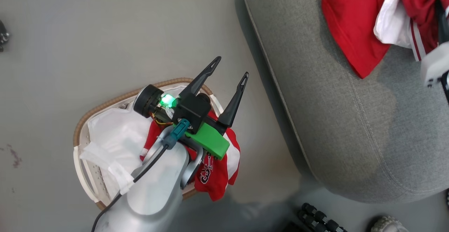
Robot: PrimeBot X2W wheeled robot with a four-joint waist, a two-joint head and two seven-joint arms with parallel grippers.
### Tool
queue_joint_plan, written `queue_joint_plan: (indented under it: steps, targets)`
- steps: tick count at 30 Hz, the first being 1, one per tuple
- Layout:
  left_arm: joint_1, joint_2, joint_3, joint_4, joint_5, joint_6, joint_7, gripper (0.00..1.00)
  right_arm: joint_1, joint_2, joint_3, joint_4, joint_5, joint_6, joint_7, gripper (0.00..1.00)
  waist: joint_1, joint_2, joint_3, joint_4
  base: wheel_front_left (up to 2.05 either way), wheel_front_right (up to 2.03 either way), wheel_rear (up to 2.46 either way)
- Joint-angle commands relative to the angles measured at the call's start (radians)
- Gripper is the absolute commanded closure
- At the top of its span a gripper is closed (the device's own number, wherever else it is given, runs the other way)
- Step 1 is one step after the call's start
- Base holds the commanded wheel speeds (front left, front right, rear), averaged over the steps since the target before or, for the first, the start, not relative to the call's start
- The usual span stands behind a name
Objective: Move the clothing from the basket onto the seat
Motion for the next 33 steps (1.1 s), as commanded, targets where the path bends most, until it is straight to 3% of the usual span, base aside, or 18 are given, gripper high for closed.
queue_joint_plan:
  steps: [1,2,15,23,33]
  targets:
    - [0.016,0.005,0.002,0.003,-0.006,-0.004,0.001,0.0,0.045,0.009,-0.019,0.002,0.006,-0.001,0.0,0.3,-0.0001,-0.0001,-0.033,-0.007,0.0,0.0,0.0]
    - [0.022,0.005,0.0,0.003,-0.009,-0.004,0.001,0.0,0.066,0.017,-0.038,-0.006,0.008,-0.001,0.0,0.0,-0.0001,-0.0001,-0.047,-0.01,0.0,0.0,0.0]
    - [0.115,0.005,-0.022,-0.02,-0.059,-0.004,0.001,0.0,0.327,0.085,-0.185,-0.175,0.056,-0.001,0.0,0.0,-0.0001,-0.0001,-0.219,-0.033,0.0,0.0,0.0]
    - [0.175,0.006,0.007,-0.024,-0.082,0.018,0.001,0.0,0.404,0.131,-0.16,-0.3,0.079,-0.001,0.0,0.0,-0.0001,-0.0001,-0.314,0.01,0.0,0.0,0.0]
    - [0.245,0.005,0.113,-0.016,-0.075,0.06,0.001,0.0,0.455,0.214,-0.092,-0.397,0.13,-0.001,0.0,0.0,-0.0001,-0.0001,-0.382,0.122,0.0,0.0,0.0]
